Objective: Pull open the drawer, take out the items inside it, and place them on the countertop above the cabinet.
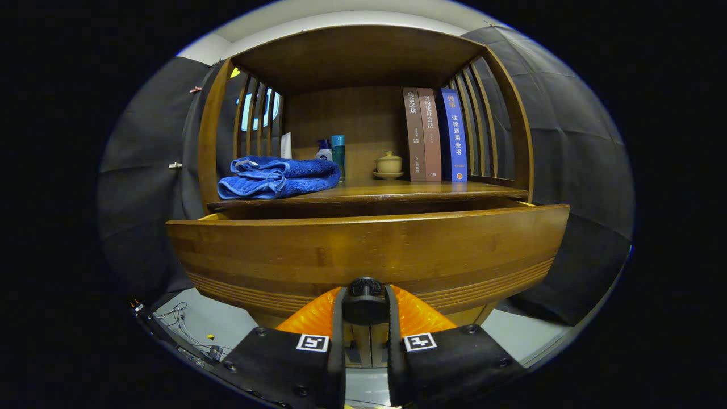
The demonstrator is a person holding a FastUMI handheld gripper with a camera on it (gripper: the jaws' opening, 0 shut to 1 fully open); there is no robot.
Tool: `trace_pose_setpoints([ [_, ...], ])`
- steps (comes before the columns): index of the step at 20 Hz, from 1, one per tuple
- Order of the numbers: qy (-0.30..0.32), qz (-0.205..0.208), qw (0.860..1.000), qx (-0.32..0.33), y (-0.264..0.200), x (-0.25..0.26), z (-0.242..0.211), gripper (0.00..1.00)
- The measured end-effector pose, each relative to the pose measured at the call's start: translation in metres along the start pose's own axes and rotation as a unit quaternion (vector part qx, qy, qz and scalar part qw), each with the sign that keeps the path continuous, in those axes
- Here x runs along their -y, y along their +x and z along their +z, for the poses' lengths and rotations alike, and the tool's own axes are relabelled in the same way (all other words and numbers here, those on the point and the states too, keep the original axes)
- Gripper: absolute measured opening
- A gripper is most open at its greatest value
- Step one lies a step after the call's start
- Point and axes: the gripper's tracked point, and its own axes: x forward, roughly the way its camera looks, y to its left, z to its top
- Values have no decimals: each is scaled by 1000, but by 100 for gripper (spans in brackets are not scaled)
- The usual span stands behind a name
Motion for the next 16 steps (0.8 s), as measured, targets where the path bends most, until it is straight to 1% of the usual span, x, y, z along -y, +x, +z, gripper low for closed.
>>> trace_pose_setpoints([
  [7, 0, 2, 1000, -1, -44, -1, -10, 33],
  [12, 2, 3, 1000, -15, -69, 3, -24, 33],
  [13, 3, 4, 1000, -9, -72, 4, -20, 33],
  [16, 3, 4, 1000, -15, -74, 4, -24, 33],
])
